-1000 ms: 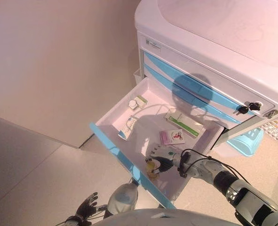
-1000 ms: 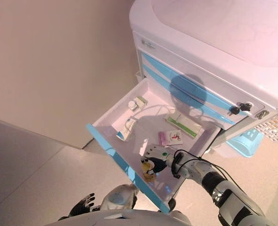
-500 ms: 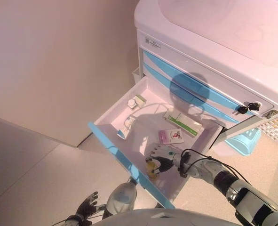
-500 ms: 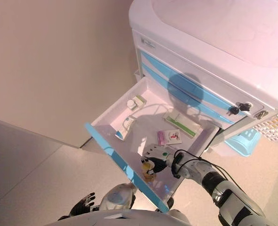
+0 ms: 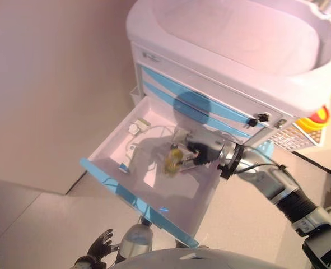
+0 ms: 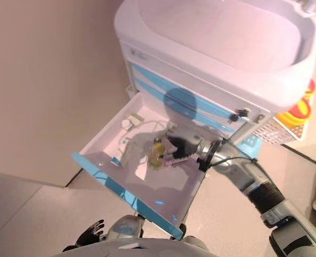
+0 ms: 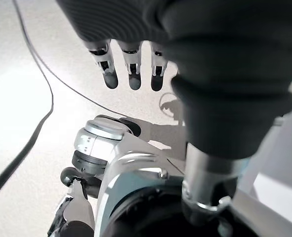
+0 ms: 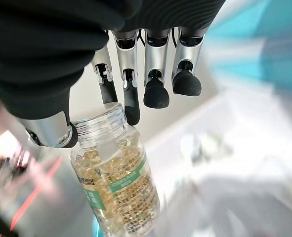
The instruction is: Open the drawer and pick up the medicine
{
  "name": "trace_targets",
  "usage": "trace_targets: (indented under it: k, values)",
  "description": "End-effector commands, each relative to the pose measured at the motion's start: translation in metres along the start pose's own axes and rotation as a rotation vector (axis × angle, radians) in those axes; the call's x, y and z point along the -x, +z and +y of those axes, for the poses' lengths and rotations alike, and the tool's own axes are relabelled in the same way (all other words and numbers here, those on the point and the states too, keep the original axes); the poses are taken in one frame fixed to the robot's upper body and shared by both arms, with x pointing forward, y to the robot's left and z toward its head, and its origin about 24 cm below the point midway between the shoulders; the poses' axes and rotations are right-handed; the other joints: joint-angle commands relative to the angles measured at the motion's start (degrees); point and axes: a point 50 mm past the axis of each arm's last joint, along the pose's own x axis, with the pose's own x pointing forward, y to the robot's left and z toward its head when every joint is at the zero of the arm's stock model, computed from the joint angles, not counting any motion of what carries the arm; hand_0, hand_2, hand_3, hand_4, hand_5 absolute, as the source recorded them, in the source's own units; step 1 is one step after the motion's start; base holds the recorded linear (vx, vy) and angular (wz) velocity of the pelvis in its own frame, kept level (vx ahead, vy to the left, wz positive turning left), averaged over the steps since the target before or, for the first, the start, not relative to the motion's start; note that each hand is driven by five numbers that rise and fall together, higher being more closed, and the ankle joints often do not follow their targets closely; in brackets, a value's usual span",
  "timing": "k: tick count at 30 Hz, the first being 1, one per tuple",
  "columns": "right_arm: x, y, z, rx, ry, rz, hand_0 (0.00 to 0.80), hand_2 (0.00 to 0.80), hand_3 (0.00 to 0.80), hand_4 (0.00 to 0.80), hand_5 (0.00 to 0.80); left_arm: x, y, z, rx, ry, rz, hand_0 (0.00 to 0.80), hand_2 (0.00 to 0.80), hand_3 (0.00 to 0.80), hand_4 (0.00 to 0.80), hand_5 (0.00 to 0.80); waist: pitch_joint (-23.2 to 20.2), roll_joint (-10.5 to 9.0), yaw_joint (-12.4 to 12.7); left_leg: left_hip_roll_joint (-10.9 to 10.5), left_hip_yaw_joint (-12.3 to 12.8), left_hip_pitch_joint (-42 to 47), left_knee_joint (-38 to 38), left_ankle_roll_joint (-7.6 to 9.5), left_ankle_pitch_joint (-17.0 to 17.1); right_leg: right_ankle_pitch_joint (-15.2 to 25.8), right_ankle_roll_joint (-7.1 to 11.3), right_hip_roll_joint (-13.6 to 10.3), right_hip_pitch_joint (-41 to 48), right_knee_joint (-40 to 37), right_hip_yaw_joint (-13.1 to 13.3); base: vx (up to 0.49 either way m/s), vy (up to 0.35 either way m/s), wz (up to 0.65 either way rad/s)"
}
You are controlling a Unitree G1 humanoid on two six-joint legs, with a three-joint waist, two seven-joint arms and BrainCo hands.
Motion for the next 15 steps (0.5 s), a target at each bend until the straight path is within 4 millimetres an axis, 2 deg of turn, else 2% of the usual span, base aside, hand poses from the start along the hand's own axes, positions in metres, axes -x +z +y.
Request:
trace_targets:
  k: [1, 3, 8, 12, 15]
  values:
    - [-0.009, 0.021, -0.056, -0.153, -0.167, -0.138, 0.8, 0.8, 0.8, 0.8, 0.8, 0.001, -0.006, 0.005, 0.032, 0.036, 0.044, 0.0, 0.0, 0.0, 0.0, 0.0, -3.7, 0.0, -1.0, -1.7, 1.9, -0.7, 0.4, 1.34, -5.1, 1.6, 2.44, -1.5, -3.2, 2.3, 4.4, 0.02, 0.031, -0.34]
    - [-0.006, 0.023, -0.083, -0.2, -0.254, -0.159, 0.8, 0.8, 0.8, 0.8, 0.8, 0.001, -0.004, 0.007, 0.04, 0.038, 0.043, 0.0, 0.0, 0.0, 0.0, 0.0, -4.1, -0.06, -1.7, -1.6, 2.6, -0.1, 0.5, 1.32, -5.4, 1.4, 2.42, -1.5, -3.0, 2.4, 5.1, 0.028, 0.039, -0.34]
    - [0.0, 0.019, -0.149, -0.187, -0.512, -0.124, 0.8, 0.8, 0.8, 0.8, 0.8, -0.002, 0.001, 0.01, 0.036, 0.026, 0.044, 0.0, 0.0, 0.0, 0.0, 0.0, -4.9, -0.08, -2.1, -1.6, 3.7, 1.3, 0.6, 1.49, -6.1, 1.0, 2.25, -1.5, -2.3, 2.7, 6.1, 0.032, 0.038, -0.15]
    - [0.007, 0.0, -0.19, -0.172, -0.68, 0.012, 0.8, 0.8, 0.8, 0.8, 0.8, -0.004, 0.006, 0.012, 0.024, 0.021, 0.055, 0.0, 0.0, 0.0, 0.0, 0.0, -5.5, -0.46, -1.8, -1.6, 4.1, 2.0, 0.7, 1.41, -6.5, 0.7, 2.13, -1.6, -1.7, 2.8, 6.0, 0.026, 0.012, 0.0]
    - [0.019, -0.015, -0.222, -0.117, -0.777, 0.157, 0.8, 0.8, 0.8, 0.8, 0.8, -0.006, 0.011, 0.012, 0.015, 0.018, 0.068, 0.0, 0.0, 0.0, 0.0, 0.0, -5.7, -0.56, -1.2, -1.6, 4.0, 2.4, 0.7, 1.21, -6.6, 0.4, 2.0, -1.7, -1.2, 2.7, 5.7, 0.011, 0.016, 0.05]
